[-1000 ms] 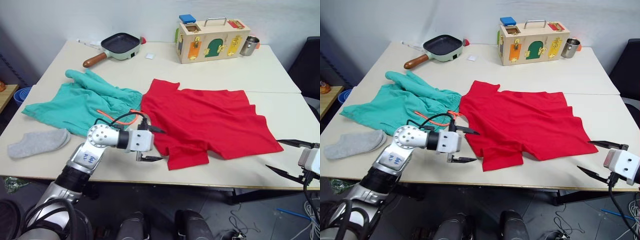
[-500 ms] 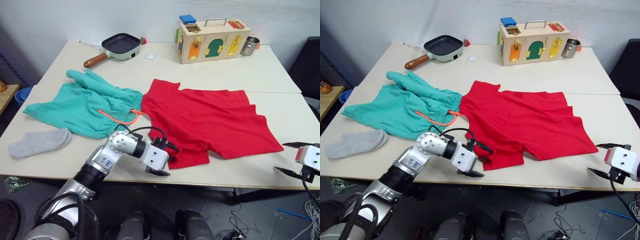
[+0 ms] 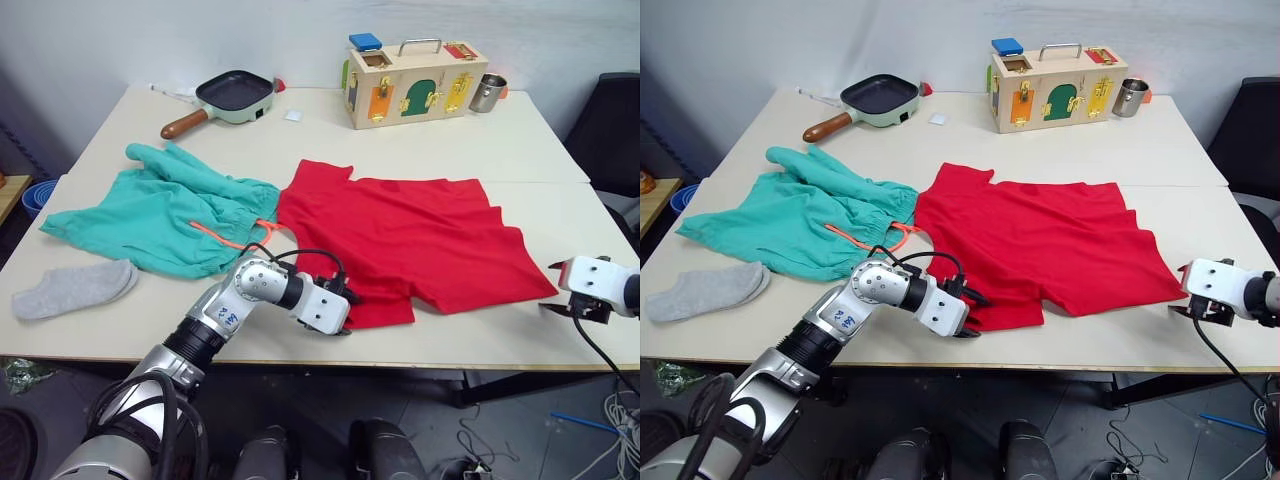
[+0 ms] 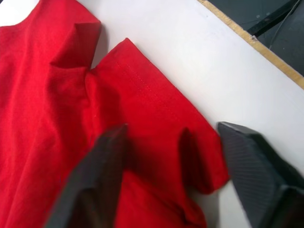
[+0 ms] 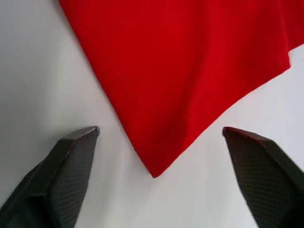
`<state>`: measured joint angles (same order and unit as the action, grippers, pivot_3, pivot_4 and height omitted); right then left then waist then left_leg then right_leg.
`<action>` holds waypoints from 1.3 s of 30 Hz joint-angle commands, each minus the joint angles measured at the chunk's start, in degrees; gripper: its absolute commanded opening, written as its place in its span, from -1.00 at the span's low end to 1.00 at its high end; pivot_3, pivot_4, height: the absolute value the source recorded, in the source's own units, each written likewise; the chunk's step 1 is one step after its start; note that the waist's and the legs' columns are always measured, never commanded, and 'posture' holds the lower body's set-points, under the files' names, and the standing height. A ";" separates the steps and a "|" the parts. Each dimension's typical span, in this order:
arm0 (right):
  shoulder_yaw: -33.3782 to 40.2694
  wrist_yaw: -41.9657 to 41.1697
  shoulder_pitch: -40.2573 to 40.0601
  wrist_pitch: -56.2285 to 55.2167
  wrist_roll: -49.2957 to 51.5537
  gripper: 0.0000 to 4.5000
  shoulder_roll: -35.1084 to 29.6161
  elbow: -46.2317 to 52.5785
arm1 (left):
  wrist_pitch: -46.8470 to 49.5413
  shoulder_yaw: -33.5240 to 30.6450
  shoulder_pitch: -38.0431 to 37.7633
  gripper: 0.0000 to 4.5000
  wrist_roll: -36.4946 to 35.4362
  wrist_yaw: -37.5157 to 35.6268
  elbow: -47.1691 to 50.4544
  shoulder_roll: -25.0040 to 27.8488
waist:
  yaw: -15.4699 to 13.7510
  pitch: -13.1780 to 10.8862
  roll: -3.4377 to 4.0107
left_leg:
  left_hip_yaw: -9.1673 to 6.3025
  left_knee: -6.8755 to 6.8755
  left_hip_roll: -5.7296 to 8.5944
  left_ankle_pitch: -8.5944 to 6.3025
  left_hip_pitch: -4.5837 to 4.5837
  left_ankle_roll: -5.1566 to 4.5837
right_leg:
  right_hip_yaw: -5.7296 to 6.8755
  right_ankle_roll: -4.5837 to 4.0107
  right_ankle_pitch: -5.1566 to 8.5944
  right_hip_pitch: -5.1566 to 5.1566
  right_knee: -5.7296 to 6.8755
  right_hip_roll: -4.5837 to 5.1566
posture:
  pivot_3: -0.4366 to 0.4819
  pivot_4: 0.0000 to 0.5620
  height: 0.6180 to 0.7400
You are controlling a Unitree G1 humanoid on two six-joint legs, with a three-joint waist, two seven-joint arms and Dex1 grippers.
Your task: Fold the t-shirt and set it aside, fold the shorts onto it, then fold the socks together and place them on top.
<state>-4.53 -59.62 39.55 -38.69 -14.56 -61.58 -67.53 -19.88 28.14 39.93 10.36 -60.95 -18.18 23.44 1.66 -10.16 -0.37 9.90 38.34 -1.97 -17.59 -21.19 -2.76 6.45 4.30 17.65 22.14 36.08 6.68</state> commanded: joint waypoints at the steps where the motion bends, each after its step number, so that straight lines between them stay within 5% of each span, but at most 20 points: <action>1: -2.36 0.29 2.33 2.31 -2.16 0.16 1.64 -2.77 | 3.51 0.58 -0.12 -0.19 3.28 1.48 -2.23 0.28 | 0.10 0.03 -0.02 | -0.03 0.00 0.00 0.00 0.01 0.00 | 0.01 0.00 0.00 -0.02 0.00 0.00 | -0.05 -0.47 1.00; 7: -2.64 -6.65 4.89 4.64 -0.49 -0.70 3.22 -3.81 | 9.66 -2.23 -3.43 -0.97 -1.39 -0.10 3.83 1.40 | 0.40 0.05 -0.06 | -0.02 -0.02 -0.01 -0.01 0.02 0.02 | 0.01 0.02 -0.02 -0.02 0.02 0.00 | -0.05 -0.47 1.00; 9: -1.52 -12.28 4.07 4.29 2.14 -0.99 3.30 -2.97 | 12.81 -4.35 -4.89 -1.00 -3.97 0.09 6.53 1.50 | 0.46 0.04 -0.07 | -0.02 -0.07 -0.03 -0.02 0.01 0.06 | 0.02 0.01 -0.01 0.05 0.09 -0.01 | -0.05 -0.47 1.00; 19: 2.86 -32.33 -3.64 8.21 16.82 -0.99 0.00 10.93 | 24.87 -13.20 -12.05 -1.00 -20.92 -12.32 24.09 13.38 | 0.13 -0.05 0.03 | 0.00 -0.18 -0.06 0.03 -0.12 0.22 | 0.06 -0.20 0.11 0.32 0.36 -0.07 | -0.05 -0.47 1.00; 28: 4.44 -32.88 -28.58 19.04 32.06 -0.99 -8.14 35.99 | 31.74 -18.89 -23.56 -1.00 -26.16 -11.89 33.76 21.39 | -0.13 -0.12 0.17 | -0.16 -0.27 -0.05 -0.03 -0.14 0.28 | 0.12 -0.28 0.17 0.32 0.27 0.02 | -0.05 -0.47 1.00; 39: 10.31 -30.04 -39.99 20.43 32.87 -0.99 -8.48 41.54 | 35.29 -20.61 -29.29 -1.00 -27.62 -9.43 37.92 23.43 | -0.16 -0.12 0.18 | -0.16 -0.35 -0.07 -0.12 -0.13 0.36 | 0.11 -0.36 0.22 0.36 0.24 0.02 | -0.05 -0.47 1.00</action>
<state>3.49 -88.10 0.15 -18.63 17.53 -69.00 -26.83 15.30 9.04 10.91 -15.97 -70.61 17.62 46.14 1.50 -10.28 -0.19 9.74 37.98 -2.04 -17.72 -21.32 -2.40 6.55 3.93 17.87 22.51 36.32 6.70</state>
